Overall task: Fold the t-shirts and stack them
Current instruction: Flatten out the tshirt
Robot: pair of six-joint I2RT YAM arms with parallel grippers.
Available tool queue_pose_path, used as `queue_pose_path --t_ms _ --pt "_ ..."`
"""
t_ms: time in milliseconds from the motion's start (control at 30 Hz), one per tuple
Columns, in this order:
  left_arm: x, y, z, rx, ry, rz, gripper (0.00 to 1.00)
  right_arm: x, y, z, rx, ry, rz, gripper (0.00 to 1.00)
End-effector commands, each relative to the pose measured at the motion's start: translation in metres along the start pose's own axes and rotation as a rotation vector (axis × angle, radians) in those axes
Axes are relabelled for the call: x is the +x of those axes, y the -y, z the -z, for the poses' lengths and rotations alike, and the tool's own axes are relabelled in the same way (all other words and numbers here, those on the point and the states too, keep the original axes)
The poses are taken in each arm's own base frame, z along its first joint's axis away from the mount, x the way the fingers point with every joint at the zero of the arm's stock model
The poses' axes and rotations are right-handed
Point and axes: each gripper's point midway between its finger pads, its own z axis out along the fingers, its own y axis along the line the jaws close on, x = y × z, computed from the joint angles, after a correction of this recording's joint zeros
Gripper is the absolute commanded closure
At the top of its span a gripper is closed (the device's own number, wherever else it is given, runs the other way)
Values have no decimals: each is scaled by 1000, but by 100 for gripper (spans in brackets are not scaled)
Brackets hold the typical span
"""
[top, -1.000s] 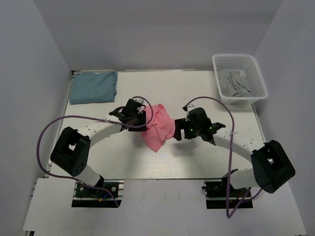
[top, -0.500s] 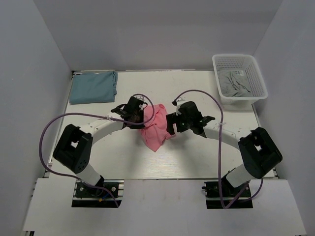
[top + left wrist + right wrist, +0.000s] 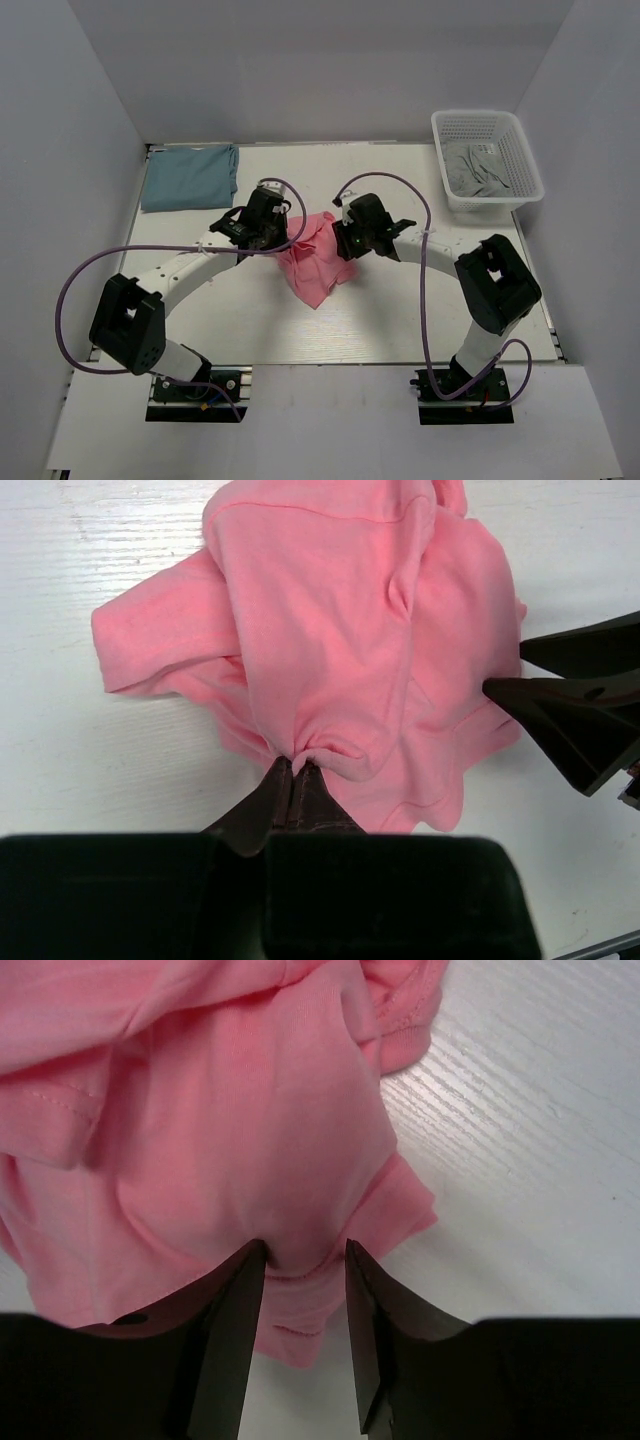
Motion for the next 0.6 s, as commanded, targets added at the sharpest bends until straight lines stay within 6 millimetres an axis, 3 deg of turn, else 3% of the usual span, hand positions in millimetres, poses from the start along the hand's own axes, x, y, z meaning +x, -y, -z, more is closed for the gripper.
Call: queue_pose_path --t_ms 0,167,300,333,367,433,533,567 --pt "-33 9 23 15 100 20 100 -5 -5 7 -26 7 33 56" --pt "-46 5 31 -5 141 31 100 6 -8 6 -62 -42 60 53" --pt "-48 6 34 0 150 33 100 2 -9 5 -68 -36 64 73" --pt "-51 4 37 -6 164 35 100 1 -10 6 -65 -29 61 82" --pt "-54 6 39 -2 172 36 100 -3 -9 9 -53 -15 57 98" --pt "-61 3 44 -24 199 41 100 -6 -5 14 -18 -2 36 100" --pt "-86 -5 57 -73 276 62 100 -32 13 41 109 95 -9 100" --pt "-99 -3 69 -75 322 73 100 -54 20 67 165 176 -22 100"
